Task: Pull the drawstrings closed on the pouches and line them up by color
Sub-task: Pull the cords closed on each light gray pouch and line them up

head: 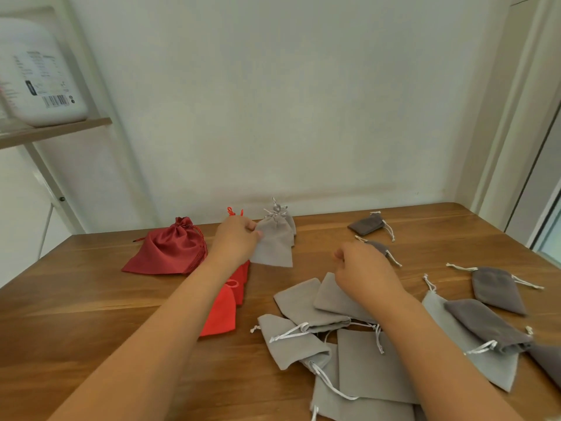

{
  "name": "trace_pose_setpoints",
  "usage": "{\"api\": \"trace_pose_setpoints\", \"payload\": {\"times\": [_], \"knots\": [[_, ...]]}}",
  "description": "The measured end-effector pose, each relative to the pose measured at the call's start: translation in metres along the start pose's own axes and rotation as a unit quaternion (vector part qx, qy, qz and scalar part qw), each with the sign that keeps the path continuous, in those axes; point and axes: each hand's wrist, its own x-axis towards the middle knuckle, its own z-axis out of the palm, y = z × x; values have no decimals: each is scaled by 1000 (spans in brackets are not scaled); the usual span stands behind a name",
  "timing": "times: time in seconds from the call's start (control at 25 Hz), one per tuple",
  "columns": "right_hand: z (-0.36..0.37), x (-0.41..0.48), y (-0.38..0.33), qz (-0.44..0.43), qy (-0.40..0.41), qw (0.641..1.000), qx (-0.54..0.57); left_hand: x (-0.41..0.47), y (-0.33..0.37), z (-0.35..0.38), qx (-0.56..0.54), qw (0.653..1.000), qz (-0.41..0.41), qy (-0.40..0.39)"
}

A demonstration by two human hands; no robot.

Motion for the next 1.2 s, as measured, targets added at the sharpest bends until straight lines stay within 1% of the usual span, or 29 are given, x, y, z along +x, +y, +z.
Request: {"api": "trace_pose_setpoints", "payload": {"times": [0.12, 0.2, 0.32, 0.36, 0.44, 0.52, 0.64, 0.72, 0.8, 0.84, 0.88, 0.92, 0.96, 1.0, 1.04, 1.08, 1.12, 1.16, 1.2], "knots": [[2, 1, 5, 24, -36, 999, -28, 28, -1, 12, 44, 998, -38, -20], [6, 3, 7, 21, -31, 999, -30, 39, -5, 22, 62, 995, -64, -40], [14, 3, 1, -19, -5, 1000, 17, 47, -15, 35, 100, 991, -70, -46], [17, 3, 0, -30, -16, 999, 29, 49, -18, 38, 104, 991, -74, -40], [20, 2, -3, -53, -53, 997, 17, 51, -19, 42, 117, 990, -76, -36], [25, 2, -5, -82, -85, 993, 12, 48, -16, 43, 133, 987, -82, -47], [29, 2, -6, -108, -94, 989, 38, 43, -9, 43, 170, 982, -62, -46], [29, 1, -7, -113, -79, 989, 55, 37, -3, 39, 181, 982, -44, -30], [27, 0, -8, -117, -46, 990, 61, 26, 5, 31, 179, 984, -13, 5], [25, 0, -9, -120, -22, 989, 80, 18, 9, 27, 157, 987, 0, 19], [22, 0, -10, -120, 8, 985, 121, 8, 13, 23, 109, 994, 8, 10], [19, -2, -12, -115, 40, 975, 187, -4, 18, 19, 24, 1000, 3, -19], [14, -4, -14, -103, 67, 955, 270, -18, 22, 14, -78, 994, -19, -69], [9, -6, -16, -90, 87, 927, 355, -35, 27, 7, -181, 973, -51, -135], [5, -7, -17, -82, 103, 897, 421, -51, 32, 0, -270, 939, -80, -199], [2, -7, -18, -78, 117, 875, 463, -64, 33, -5, -328, 908, -98, -242], [1, -7, -19, -76, 122, 861, 487, -74, 32, -9, -358, 891, -96, -263], [1, -7, -21, -75, 120, 854, 501, -82, 28, -10, -365, 888, -78, -269], [1, -8, -23, -76, 113, 848, 512, -87, 25, -11, -360, 894, -59, -260]]}}
